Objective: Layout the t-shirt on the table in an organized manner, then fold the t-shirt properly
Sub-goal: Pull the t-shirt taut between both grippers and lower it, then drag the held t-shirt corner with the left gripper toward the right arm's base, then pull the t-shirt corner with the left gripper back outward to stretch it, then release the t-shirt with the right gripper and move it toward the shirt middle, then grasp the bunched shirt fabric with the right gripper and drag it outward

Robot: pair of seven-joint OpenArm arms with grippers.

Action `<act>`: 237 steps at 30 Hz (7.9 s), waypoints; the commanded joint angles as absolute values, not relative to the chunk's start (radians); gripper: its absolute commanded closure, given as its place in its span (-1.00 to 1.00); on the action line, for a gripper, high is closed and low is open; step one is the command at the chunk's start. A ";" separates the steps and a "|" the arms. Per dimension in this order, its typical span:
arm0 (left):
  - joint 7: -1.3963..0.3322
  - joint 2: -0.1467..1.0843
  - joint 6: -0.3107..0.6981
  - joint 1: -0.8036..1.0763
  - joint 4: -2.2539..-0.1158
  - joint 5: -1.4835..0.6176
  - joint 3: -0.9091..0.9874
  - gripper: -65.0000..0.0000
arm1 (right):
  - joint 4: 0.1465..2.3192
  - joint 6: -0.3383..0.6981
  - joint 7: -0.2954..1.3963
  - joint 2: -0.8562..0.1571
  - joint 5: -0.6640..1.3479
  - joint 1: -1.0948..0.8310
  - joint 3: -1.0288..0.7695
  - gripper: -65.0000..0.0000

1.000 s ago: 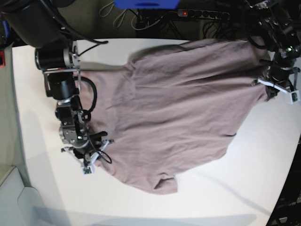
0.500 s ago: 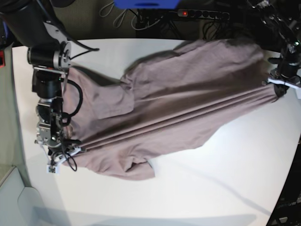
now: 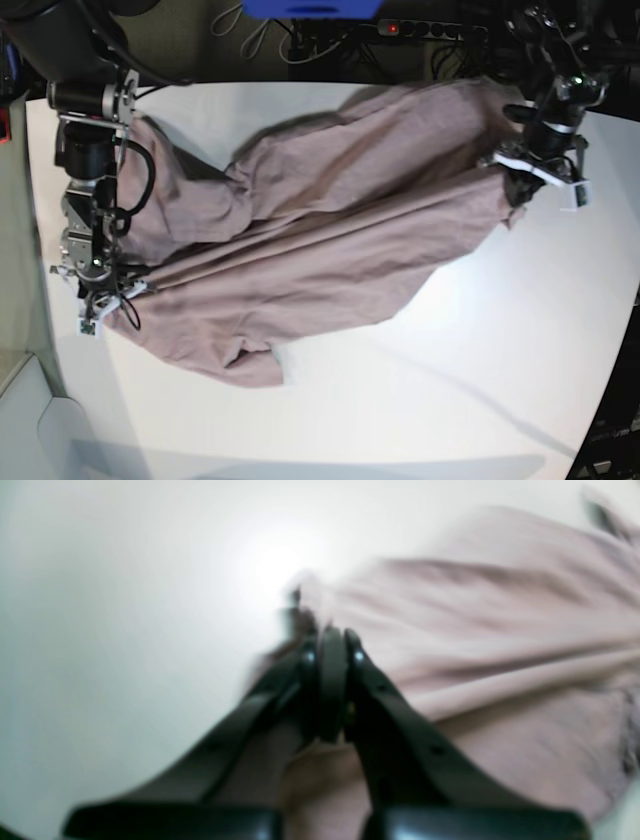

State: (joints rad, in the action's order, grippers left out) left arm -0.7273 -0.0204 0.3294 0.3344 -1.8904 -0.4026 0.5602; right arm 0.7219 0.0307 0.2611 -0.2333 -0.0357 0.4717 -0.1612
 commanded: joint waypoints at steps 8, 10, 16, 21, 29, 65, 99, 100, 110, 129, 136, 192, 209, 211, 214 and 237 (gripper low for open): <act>-0.691 0.013 0.466 0.361 -2.017 -0.461 0.200 0.99 | 0.739 0.021 0.246 -0.240 -0.039 0.501 -0.165 1.00; -0.691 0.068 0.464 0.361 -1.995 -0.449 0.104 0.99 | 0.739 0.021 0.246 -0.240 -0.039 0.501 -0.165 1.00; -0.691 0.196 0.473 0.352 -1.903 -0.355 -0.168 0.99 | 0.739 0.021 0.246 -0.240 -0.039 0.501 -0.165 1.00; -0.691 0.309 0.473 0.305 -1.857 -0.272 -0.375 0.99 | 0.739 0.021 0.246 -0.237 -0.039 0.501 -0.165 1.00; -0.753 0.386 0.473 0.280 -1.850 -0.229 -0.441 0.98 | 0.739 0.021 0.246 -0.219 -0.039 0.501 -0.165 1.00; -0.860 0.085 0.472 0.306 -1.903 -0.460 0.242 -0.38 | 0.737 0.021 0.246 -0.206 -0.039 0.473 -0.165 1.00; -0.855 0.021 0.472 0.232 -1.745 -0.498 0.427 0.98 | 0.737 0.021 0.245 -0.205 -0.039 0.472 -0.165 1.00; -0.855 0.022 0.472 0.232 -1.770 -0.493 0.446 0.99 | 0.737 0.021 0.245 -0.205 -0.039 0.472 -0.165 1.00; -0.855 0.111 0.469 0.189 -1.854 -0.490 0.568 0.99 | 0.737 0.021 0.245 -0.205 -0.039 0.472 -0.165 1.00; -0.854 0.338 0.464 -0.283 -1.345 -0.467 0.478 0.97 | 0.740 0.021 0.248 -0.205 -0.039 0.452 -0.165 1.00; -0.852 0.298 0.464 -0.367 -1.207 -0.314 0.446 0.42 | 0.840 0.021 0.335 -0.205 -0.036 0.407 -0.165 0.43; -0.564 0.325 0.475 -0.231 -0.923 -0.305 0.509 0.45 | 1.524 0.021 0.590 0.036 -0.041 0.059 0.619 -0.63; -0.553 0.320 0.475 0.025 -1.067 -0.312 0.503 0.54 | 1.245 0.021 0.472 0.157 -0.039 0.196 0.872 -0.62; -0.553 0.318 0.475 0.039 -1.067 -0.312 0.503 0.54 | 1.205 0.021 0.430 0.157 -0.039 0.197 0.878 -0.62; -0.553 0.315 0.475 0.048 -1.067 -0.312 0.503 0.54 | 1.179 0.021 0.377 0.157 -0.039 0.197 0.878 -0.55; -0.553 0.263 0.475 0.101 -1.090 -0.308 0.493 0.54 | 1.044 0.021 0.246 0.157 -0.033 0.269 0.928 0.02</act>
State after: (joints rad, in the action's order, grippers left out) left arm -0.4004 0.2752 0.4870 0.0677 -1.1080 -0.3824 0.5076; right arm 1.0290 0.0246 0.2718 0.1394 -0.0296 0.2504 0.9283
